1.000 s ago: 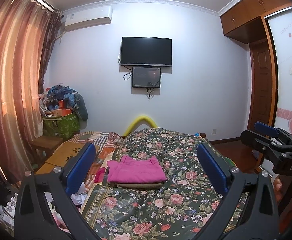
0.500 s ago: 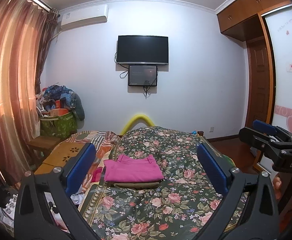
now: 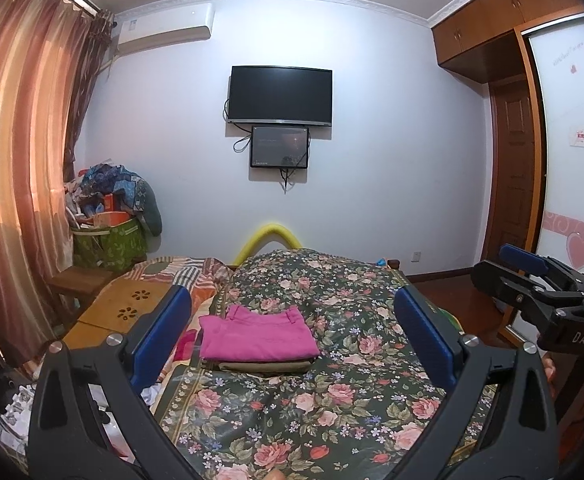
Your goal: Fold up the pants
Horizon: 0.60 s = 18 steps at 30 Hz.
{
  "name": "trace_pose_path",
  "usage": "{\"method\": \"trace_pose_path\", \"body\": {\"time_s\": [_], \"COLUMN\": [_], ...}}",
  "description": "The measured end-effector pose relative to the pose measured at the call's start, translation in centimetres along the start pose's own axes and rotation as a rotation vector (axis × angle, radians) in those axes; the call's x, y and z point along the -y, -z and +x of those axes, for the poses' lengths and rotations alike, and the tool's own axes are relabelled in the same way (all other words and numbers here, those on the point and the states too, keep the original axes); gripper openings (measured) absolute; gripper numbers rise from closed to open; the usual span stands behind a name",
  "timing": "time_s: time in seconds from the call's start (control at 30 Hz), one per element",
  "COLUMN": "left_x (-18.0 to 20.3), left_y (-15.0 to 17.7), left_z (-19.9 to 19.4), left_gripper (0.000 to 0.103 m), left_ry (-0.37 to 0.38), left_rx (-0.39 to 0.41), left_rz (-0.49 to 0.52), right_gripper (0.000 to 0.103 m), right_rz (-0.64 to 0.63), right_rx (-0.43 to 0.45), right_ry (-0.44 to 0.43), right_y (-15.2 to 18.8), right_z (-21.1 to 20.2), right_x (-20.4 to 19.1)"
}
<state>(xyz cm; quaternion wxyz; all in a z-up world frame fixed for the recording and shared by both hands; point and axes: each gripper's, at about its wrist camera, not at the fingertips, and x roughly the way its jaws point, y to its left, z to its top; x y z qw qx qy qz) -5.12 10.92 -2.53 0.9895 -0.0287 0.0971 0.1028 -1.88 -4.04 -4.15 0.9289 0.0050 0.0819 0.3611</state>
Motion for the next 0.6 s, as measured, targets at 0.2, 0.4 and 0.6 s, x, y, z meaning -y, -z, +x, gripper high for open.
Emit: {"method": "trace_pose_path", "body": {"time_s": [0.2, 0.4, 0.6], "left_x": [-0.28, -0.25, -0.2], "left_y": [-0.02, 0.08, 0.14], "left_z": [0.13, 0.04, 0.06], "left_gripper": [0.103, 0.103, 0.103], "left_ry": [0.015, 0.01, 0.015], "left_rx": [-0.008, -0.002, -0.001], "left_rz": [-0.019, -0.023, -0.027], "right_gripper": [0.103, 0.103, 0.103], "right_rz": [-0.003, -0.003, -0.003], "right_rx": [0.006, 0.003, 0.003], "right_ry": [0.002, 0.0, 0.001], "right_y": [-0.24, -0.25, -0.25], "right_z": [-0.11, -0.01, -0.01], "right_x": [0.0, 0.05, 0.13]}}
